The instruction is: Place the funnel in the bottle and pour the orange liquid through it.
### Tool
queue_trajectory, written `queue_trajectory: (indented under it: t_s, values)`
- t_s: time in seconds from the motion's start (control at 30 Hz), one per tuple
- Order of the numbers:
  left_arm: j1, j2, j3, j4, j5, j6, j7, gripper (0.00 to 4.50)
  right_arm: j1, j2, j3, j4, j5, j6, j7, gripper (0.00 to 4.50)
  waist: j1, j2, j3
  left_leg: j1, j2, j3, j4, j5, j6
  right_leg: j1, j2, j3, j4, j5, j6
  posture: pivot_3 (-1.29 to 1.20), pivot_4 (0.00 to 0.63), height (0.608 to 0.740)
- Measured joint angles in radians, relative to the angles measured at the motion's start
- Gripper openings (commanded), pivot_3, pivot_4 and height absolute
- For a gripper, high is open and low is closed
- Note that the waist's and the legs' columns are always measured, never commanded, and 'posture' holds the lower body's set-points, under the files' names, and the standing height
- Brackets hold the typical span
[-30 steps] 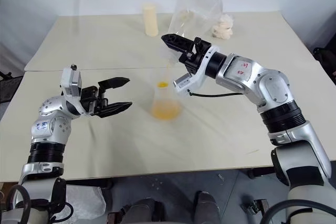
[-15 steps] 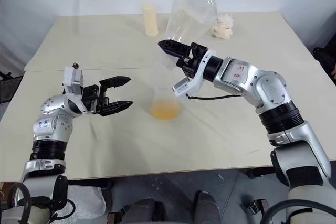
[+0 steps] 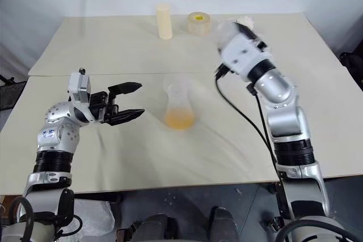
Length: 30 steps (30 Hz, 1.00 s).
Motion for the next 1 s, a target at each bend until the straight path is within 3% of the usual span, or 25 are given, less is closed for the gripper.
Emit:
queue_trajectory:
  t_s: [0.17, 0.33, 0.6, 0.8, 1.0]
  values:
    - [0.0, 0.0, -0.001, 0.001, 0.001, 0.001, -0.002, 4.5, 0.001, 0.025, -0.193, 0.011, 0.193, 0.253, -0.048, 2.47, -0.001, 0.0, 0.0, 0.0, -0.002, 0.0, -0.001, 0.0, 0.0, 0.0, 0.0, 0.0, 0.0, 0.0, 0.0, 0.0, 0.15, 0.74]
    - [0.0, 0.0, -0.002, 0.002, 0.001, 0.006, -0.003, 4.5, 0.046, 0.025, -0.382, 0.13, 0.317, 0.312, -0.13, 2.47, 0.001, 0.0, 0.0, 0.0, -0.003, 0.001, -0.001, 0.0, 0.0, 0.0, 0.0, 0.001, 0.0, 0.0, 0.0, 0.0, 0.15, 0.74]
    - [0.0, 0.0, -0.01, -0.002, 0.001, 0.023, -0.002, 4.5, 0.1, 0.025, -0.441, 0.173, 0.422, 0.294, -0.152, 2.47, -0.007, 0.001, 0.0, 0.002, -0.002, 0.003, -0.002, 0.0, 0.0, -0.001, 0.0, 0.001, 0.0, 0.0, 0.0, 0.0, 0.15, 0.74]
    - [0.009, 0.013, -0.01, -0.013, 0.001, 0.044, 0.012, 4.5, 0.153, 0.029, -0.43, 0.12, 0.476, 0.302, -0.153, 4.45, -0.001, 0.001, 0.0, 0.001, -0.002, 0.003, -0.001, 0.0, 0.0, -0.001, 0.0, 0.002, 0.0, 0.0, 0.0, 0.0, 0.15, 0.74]
    - [0.014, 0.022, -0.01, -0.041, 0.01, 0.1, 0.08, 4.5, 0.178, 0.017, -0.376, 0.034, 0.5, 0.298, -0.126, 4.48, -0.001, 0.001, 0.0, 0.001, -0.002, 0.003, -0.001, 0.0, 0.0, -0.001, 0.0, 0.002, 0.0, 0.0, 0.0, 0.0, 0.15, 0.74]
